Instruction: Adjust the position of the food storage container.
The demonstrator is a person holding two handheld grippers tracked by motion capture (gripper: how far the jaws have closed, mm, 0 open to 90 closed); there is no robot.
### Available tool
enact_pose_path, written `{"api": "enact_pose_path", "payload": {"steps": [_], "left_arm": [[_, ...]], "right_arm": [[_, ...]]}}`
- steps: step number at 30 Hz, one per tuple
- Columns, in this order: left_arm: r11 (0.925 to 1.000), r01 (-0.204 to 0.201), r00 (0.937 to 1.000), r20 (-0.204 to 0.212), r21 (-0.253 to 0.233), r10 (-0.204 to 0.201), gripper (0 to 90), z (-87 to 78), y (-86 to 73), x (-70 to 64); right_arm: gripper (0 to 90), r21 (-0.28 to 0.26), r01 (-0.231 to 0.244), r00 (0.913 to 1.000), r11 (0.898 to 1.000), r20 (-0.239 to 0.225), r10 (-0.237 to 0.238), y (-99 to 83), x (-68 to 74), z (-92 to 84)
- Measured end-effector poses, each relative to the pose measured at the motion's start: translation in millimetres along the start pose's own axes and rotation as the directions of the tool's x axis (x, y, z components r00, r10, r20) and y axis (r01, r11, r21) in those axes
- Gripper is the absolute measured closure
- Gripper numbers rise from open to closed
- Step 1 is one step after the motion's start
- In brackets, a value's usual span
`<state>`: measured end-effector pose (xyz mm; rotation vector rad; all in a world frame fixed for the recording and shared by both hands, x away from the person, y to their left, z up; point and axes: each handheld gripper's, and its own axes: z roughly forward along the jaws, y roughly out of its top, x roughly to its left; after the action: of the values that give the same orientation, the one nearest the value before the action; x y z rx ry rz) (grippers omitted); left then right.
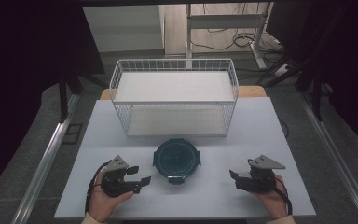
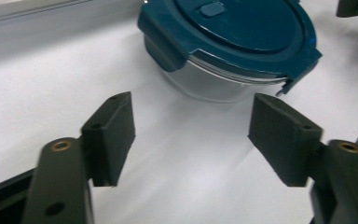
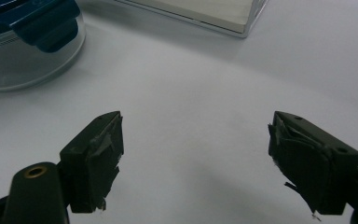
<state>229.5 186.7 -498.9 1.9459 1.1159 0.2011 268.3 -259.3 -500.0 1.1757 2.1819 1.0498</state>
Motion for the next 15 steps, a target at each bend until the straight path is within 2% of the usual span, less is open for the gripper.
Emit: {"api": "enact_pose_path", "payload": {"steps": [7,15], "left_arm": [[0.9994,0.024,0.9993,-0.026,-0.025,-0.025,22.8,-9.2,-0.3,10.9],[0.9990,0.041,0.9987,-0.029,-0.017,-0.041,20.8,-10.6,-1.7,14.2]], "right_arm": [[17.5,0.005,0.003,1.0000,1.000,-0.007,-0.003,0.0,0.1,1.0],[17.6,0.001,-0.012,0.9997,1.000,-0.021,0.012,2.3,2.1,-1.2]]}}
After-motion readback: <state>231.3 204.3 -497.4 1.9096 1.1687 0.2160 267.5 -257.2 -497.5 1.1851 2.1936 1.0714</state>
